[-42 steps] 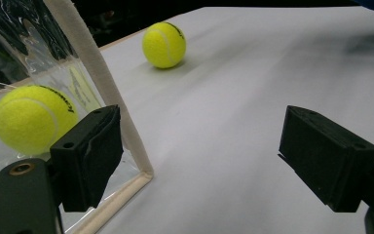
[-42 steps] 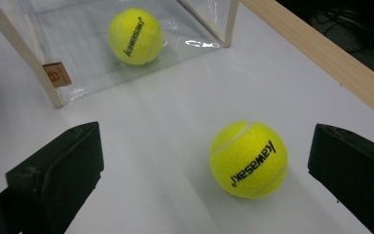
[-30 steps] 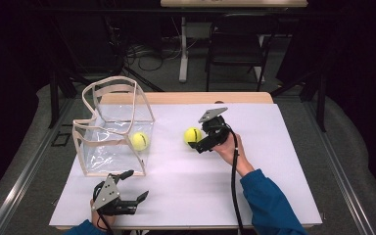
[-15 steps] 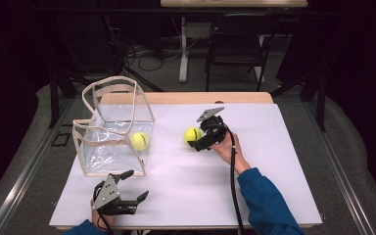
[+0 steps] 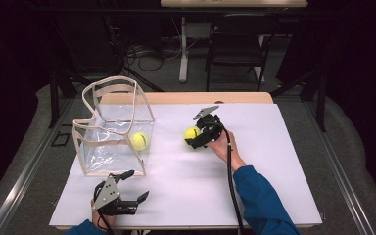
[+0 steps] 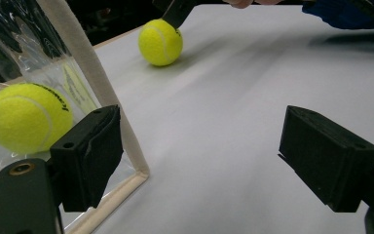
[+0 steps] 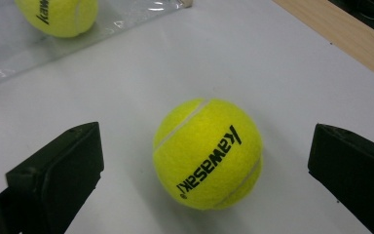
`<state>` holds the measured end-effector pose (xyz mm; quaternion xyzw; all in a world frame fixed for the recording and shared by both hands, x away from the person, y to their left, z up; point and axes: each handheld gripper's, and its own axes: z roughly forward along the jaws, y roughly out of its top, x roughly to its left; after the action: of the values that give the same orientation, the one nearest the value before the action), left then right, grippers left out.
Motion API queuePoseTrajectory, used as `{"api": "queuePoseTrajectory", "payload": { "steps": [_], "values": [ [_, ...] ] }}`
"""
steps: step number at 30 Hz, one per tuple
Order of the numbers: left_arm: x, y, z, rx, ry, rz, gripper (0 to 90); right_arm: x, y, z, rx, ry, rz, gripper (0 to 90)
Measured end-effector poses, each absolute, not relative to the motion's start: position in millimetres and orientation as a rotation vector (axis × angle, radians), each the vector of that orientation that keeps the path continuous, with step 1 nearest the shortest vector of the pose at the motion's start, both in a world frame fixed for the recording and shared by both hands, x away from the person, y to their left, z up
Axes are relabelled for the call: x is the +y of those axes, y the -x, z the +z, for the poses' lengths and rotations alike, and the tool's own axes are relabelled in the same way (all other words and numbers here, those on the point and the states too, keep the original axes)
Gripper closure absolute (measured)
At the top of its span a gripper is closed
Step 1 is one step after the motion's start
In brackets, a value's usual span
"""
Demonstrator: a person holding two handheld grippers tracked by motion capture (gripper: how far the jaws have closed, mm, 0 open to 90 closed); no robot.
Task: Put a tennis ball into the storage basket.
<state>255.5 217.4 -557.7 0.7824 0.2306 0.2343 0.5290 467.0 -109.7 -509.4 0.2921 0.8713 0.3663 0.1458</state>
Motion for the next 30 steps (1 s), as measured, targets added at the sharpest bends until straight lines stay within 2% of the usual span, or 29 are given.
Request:
{"api": "queuePoseTrajectory", "payload": {
  "steps": [30],
  "values": [
    [217.5,-255.6,-557.8,0.548,-1.868,0.557,16.0,-96.7,-483.4,-538.9,2.541,-0.904,0.974,0.0]
  ]
}}
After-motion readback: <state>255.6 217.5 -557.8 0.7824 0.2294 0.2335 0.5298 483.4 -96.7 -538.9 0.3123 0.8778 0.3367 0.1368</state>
